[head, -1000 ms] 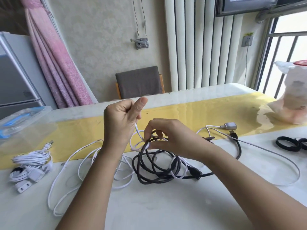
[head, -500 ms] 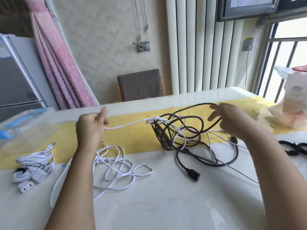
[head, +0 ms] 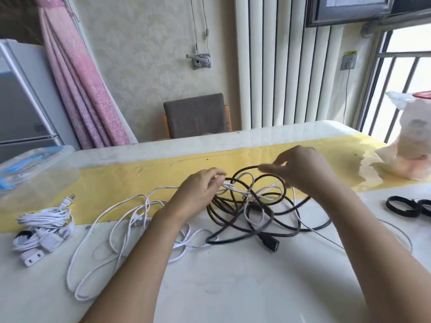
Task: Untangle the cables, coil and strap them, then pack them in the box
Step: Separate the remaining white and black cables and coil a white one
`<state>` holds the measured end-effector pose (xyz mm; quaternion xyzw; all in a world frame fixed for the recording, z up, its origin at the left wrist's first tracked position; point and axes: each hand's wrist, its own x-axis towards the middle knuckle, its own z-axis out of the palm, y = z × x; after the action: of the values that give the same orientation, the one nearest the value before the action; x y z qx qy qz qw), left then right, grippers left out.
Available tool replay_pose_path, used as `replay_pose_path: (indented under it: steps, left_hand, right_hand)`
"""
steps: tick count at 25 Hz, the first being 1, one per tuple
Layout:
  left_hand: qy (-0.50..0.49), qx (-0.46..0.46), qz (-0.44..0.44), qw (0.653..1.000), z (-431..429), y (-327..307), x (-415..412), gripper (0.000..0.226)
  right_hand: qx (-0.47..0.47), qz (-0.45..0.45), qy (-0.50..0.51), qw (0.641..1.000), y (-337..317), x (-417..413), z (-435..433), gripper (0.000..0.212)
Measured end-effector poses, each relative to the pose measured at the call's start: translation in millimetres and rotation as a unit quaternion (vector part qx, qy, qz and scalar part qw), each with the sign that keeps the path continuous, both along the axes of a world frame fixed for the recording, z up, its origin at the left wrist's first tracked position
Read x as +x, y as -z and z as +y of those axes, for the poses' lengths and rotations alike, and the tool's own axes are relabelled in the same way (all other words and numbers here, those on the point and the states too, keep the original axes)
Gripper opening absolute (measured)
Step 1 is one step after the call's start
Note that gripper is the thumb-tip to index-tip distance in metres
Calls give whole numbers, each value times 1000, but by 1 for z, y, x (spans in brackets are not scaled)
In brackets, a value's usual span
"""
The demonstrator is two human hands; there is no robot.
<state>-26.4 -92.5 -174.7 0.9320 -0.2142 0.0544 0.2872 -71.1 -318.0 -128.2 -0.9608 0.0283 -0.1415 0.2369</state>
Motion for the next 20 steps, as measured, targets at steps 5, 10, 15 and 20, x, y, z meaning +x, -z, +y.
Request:
replay_pose_path:
  steps: [5,10,15,20]
  left_hand:
    - [44,-29,-85,995,-3,-7,-2,18]
    - [55,-127,-240,961,-3,-23,-14,8]
    - [-27,-228,-289,929,14,-42,-15,4]
    - [25,-443,93,891,-15,-42,-27,30]
  right_hand:
    - [-21,27,-109,993,26,8,34,41]
    - [-7,-14,-50,999,21,15,19,16]
    - [138,-63,-128,980,-5,4,-28,7]
    - [131,-103,-75,983,8,15,-64,9]
